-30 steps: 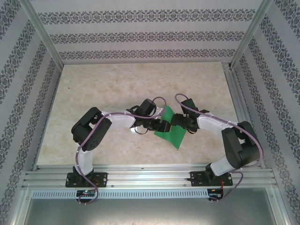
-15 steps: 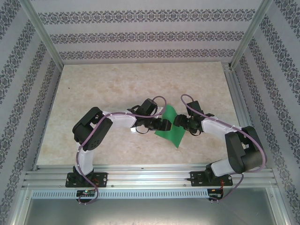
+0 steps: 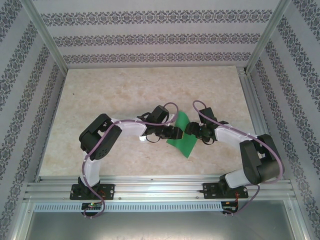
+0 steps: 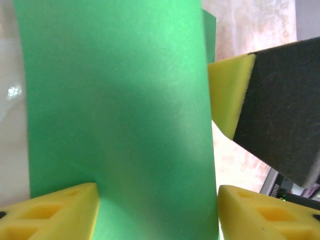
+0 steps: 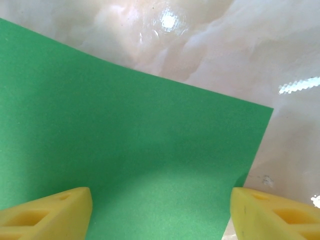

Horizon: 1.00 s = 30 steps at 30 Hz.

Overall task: Fold a paper plane with a square sheet of paper (fold left side to right side)
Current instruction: Pick up the square sheet of paper from the center of the table.

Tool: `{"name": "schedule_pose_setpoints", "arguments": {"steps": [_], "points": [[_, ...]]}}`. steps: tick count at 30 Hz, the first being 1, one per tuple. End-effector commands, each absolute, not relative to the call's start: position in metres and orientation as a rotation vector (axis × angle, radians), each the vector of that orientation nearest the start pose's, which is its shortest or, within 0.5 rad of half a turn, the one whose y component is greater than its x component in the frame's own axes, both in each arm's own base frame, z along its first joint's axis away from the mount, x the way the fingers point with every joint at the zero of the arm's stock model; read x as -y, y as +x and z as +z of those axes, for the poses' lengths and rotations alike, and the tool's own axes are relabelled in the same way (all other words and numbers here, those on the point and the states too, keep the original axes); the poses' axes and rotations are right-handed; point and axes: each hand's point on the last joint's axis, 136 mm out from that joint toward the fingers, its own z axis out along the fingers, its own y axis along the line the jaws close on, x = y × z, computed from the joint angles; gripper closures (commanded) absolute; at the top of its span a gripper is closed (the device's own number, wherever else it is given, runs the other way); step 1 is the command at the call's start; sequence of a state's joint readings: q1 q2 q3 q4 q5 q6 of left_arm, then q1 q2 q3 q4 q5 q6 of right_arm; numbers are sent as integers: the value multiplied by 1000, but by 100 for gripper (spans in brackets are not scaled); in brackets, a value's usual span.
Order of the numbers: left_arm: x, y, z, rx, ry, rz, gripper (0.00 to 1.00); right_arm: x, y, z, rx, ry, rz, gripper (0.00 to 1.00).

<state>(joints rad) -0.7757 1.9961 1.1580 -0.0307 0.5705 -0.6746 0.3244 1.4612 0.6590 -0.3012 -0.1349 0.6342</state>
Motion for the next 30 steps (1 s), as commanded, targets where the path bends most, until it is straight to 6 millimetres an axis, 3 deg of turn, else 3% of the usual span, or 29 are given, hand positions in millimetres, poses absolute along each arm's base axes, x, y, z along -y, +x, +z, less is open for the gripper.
{"name": "schedule_pose_setpoints", "arguments": {"steps": [1, 8, 15, 25, 30], "points": [[414, 278, 55, -2634, 480, -1265, 43, -144, 290, 26, -2732, 327, 612, 27], [407, 281, 77, -2567, 525, -1213, 62, -126, 298, 61, -2614, 293, 596, 21], [390, 288, 116, -2469, 534, -1198, 64, -100, 301, 113, -2374, 281, 691, 11], [331, 312, 231, -2218, 399, -1280, 65, -133, 302, 223, -1845, 147, 1196, 9], [312, 321, 262, -2155, 267, -1328, 67, -144, 301, 237, -1772, 136, 1326, 9]]}}
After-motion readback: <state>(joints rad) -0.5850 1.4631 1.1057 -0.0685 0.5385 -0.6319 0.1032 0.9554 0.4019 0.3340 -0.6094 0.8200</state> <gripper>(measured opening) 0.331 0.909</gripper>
